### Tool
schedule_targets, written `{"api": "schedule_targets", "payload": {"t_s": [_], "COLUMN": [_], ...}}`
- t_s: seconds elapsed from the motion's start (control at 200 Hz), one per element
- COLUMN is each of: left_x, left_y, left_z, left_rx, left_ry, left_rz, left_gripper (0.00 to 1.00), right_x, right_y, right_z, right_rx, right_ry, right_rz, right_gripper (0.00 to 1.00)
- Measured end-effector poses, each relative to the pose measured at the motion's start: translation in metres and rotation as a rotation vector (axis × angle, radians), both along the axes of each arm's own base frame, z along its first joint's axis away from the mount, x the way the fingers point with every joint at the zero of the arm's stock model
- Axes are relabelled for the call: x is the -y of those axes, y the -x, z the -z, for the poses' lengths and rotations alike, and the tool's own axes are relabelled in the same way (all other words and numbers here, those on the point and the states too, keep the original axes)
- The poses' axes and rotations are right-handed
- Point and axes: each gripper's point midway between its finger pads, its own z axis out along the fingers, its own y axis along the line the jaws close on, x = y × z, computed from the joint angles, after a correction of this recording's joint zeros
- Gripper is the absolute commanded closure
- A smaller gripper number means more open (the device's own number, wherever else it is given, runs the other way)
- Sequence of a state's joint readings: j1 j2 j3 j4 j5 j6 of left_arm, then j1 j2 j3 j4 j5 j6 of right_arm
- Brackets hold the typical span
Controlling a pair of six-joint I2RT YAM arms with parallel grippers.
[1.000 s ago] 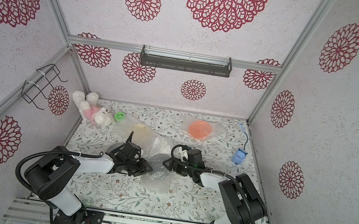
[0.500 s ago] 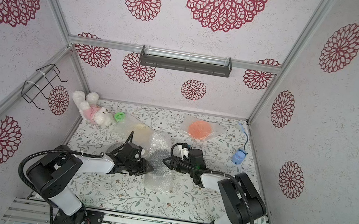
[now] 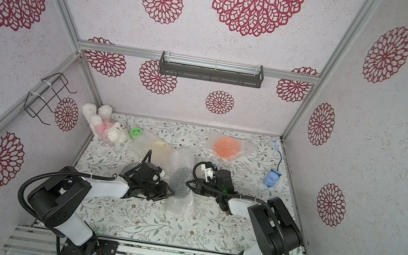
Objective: Unpack dinner plates from bubble wrap
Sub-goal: Unwrap the bubble wrap at the center of the board.
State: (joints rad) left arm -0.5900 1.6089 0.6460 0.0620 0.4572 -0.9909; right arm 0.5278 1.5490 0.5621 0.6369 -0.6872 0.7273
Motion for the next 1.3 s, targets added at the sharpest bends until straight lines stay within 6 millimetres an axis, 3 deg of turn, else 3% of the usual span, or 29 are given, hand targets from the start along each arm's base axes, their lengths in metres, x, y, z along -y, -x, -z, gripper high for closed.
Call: {"api": "schedule_targets", "payload": {"t_s": [0.12, 0.23, 0.36, 0.425, 0.49, 0.605, 0.856, 0.986, 1.056, 1.121, 1.296], "left_x": [-0.002, -0.006, -0.017, -0.028, -0.038, -0.052, -0.062, -0.064, -0.065, -0.066, -0.079], "left_y": [0.005, 0.003, -0.004, -0.006, -0.006, -0.005, -0.002, 0.001, 0.000, 0.000, 0.007], "left_z": [-0.022, -0.062, -0.117, -0.136, -0.146, -0.143, -0.107, -0.100, -0.099, -0.097, -0.082], "left_rx": [0.023, 0.098, 0.229, 0.282, 0.319, 0.327, 0.245, 0.231, 0.233, 0.233, 0.211], "left_ry": [0.014, 0.027, 0.023, -0.003, -0.034, -0.099, -0.205, -0.219, -0.225, -0.233, -0.276], "left_rz": [0.009, 0.013, -0.014, -0.039, -0.060, -0.081, -0.071, -0.066, -0.067, -0.070, -0.093], "left_gripper": [0.56, 0.53, 0.37, 0.26, 0.21, 0.19, 0.19, 0.19, 0.20, 0.20, 0.21], "right_x": [-0.004, 0.004, 0.021, 0.032, 0.045, 0.075, 0.157, 0.183, 0.186, 0.176, 0.116], "right_y": [0.003, 0.008, 0.013, 0.008, 0.001, -0.005, 0.004, 0.004, 0.002, 0.003, 0.009], "right_z": [-0.020, -0.022, -0.035, -0.049, -0.066, -0.087, -0.094, -0.110, -0.106, -0.091, -0.036], "right_rx": [0.042, 0.019, 0.020, 0.041, 0.072, 0.106, 0.066, 0.085, 0.091, 0.087, 0.078], "right_ry": [-0.022, 0.009, 0.095, 0.164, 0.241, 0.406, 0.841, 0.983, 1.063, 1.139, 1.272], "right_rz": [-0.013, 0.005, 0.060, 0.108, 0.169, 0.277, 0.452, 0.512, 0.515, 0.469, 0.268], "right_gripper": [1.00, 1.00, 1.00, 1.00, 1.00, 1.00, 1.00, 1.00, 1.00, 1.00, 1.00]}}
